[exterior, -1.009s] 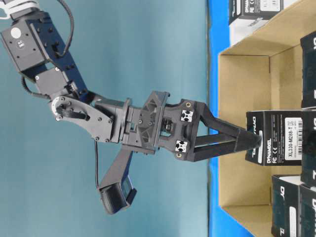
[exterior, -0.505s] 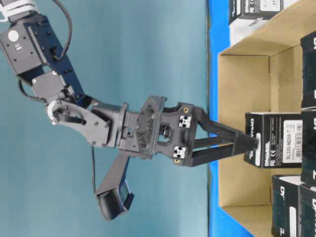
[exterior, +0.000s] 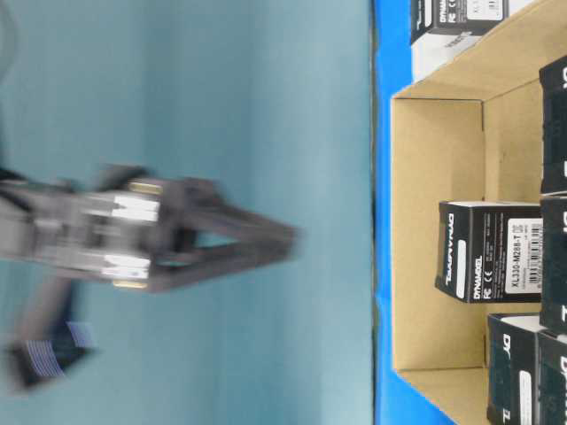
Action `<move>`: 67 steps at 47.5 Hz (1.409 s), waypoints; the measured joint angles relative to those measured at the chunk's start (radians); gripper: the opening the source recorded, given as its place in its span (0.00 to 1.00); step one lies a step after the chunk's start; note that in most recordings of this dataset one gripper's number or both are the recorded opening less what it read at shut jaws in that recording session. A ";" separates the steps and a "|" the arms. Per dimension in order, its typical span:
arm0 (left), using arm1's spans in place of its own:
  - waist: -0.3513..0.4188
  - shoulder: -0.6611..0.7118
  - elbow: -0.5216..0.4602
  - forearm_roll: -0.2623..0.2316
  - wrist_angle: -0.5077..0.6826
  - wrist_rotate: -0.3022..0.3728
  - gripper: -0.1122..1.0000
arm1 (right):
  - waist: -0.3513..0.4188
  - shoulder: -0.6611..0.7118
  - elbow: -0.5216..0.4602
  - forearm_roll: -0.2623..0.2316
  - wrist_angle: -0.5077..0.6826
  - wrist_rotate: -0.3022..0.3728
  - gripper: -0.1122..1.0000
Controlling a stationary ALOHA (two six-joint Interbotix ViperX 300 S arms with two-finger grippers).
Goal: Pick the box from inside the cardboard box.
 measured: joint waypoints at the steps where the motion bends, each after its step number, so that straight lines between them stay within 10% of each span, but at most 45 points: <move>1: 0.000 0.000 0.002 0.000 0.002 0.000 0.04 | 0.002 -0.006 -0.012 -0.003 0.014 -0.002 1.00; 15: 0.000 -0.006 -0.005 0.000 0.000 0.000 0.04 | 0.032 -0.038 -0.204 -0.094 0.221 0.020 1.00; 36: -0.002 -0.009 -0.011 0.000 0.000 -0.006 0.04 | 0.051 -0.034 -0.319 -0.103 0.267 0.029 1.00; 67: -0.002 -0.009 -0.012 0.000 0.000 -0.006 0.04 | 0.057 -0.028 0.143 -0.098 -0.198 0.029 1.00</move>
